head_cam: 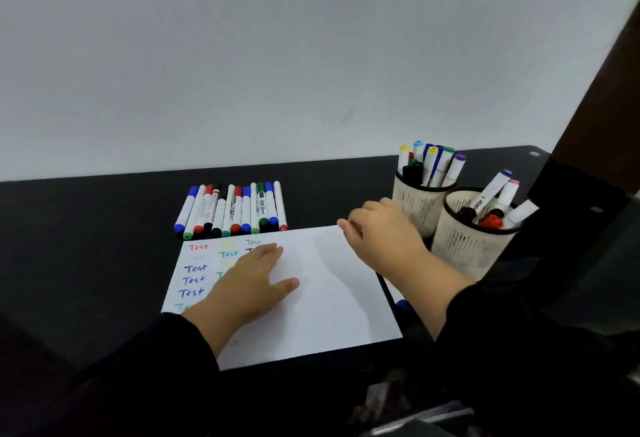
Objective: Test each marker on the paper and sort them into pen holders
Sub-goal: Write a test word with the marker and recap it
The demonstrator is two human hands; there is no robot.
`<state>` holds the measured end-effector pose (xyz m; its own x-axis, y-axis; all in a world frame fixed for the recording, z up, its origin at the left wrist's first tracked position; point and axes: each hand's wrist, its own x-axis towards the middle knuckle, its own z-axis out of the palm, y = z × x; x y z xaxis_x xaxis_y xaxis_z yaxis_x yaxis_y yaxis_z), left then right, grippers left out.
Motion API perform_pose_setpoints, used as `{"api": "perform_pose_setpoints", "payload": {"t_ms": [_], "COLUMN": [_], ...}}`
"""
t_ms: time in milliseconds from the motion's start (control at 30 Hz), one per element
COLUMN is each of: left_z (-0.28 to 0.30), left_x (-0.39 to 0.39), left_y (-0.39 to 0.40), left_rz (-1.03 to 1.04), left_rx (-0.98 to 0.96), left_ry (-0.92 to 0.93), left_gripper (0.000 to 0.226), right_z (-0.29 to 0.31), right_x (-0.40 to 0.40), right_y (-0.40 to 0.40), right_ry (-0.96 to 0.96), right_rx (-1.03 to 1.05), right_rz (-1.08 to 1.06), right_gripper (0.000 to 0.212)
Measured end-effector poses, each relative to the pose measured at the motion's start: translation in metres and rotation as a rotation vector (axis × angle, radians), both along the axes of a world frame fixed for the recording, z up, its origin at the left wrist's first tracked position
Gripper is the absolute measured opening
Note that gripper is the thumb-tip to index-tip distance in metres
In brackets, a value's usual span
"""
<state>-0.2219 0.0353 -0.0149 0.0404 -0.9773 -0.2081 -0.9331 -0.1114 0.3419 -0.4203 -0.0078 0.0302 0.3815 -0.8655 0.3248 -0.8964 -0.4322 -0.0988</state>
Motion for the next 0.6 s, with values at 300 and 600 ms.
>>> {"api": "perform_pose_setpoints", "payload": {"t_ms": [300,600], "left_z": [-0.007,-0.02], "left_x": [0.046,0.055], "left_y": [0.01,0.011], "left_rz": [0.009,0.002], "left_rx": [-0.032,-0.135], "left_ry": [-0.021,0.028], "left_gripper": [0.073,0.073], "right_z": [-0.024,-0.04], "right_x": [0.071,0.119], "right_y": [-0.049,-0.083], "right_ry": [-0.056,-0.081], "right_rx": [0.23,0.454], "right_rz": [0.067,0.051], "right_gripper": [0.029,0.03]}}
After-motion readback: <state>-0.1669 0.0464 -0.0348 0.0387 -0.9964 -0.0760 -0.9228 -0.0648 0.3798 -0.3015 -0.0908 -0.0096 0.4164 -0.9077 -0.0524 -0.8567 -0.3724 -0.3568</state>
